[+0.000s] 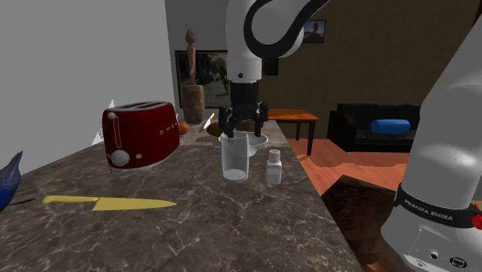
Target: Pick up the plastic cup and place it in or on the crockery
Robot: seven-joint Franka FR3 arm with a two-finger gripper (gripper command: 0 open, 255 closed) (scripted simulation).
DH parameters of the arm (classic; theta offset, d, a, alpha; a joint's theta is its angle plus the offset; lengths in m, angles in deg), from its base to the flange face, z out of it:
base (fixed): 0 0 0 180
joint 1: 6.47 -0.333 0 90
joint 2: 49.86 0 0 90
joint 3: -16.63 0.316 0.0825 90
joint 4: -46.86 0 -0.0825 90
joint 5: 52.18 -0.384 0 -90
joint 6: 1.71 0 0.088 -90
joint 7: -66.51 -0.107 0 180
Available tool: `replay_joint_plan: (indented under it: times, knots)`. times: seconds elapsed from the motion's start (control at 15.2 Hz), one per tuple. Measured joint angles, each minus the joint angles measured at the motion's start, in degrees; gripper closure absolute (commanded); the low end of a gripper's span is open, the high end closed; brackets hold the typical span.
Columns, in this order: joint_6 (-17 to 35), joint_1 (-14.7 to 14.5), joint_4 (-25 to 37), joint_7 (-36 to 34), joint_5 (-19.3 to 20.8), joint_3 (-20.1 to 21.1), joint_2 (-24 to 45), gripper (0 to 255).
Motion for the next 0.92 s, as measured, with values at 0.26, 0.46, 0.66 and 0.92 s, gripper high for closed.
replay_joint_plan:
  times: [0.26, 0.46, 0.66, 0.92]
  knots:
    - [0.02, 0.00, -0.01, -0.01, 0.00, 0.00, 0.01, 255]
    - [0.02, 0.00, -0.01, -0.01, 0.01, 0.00, 0.00, 255]
    - [0.01, 0.00, -0.01, 0.00, 0.01, 0.00, 0.00, 255]
    - [-0.38, -0.02, 0.23, 0.05, -0.06, -0.04, -0.16, 255]
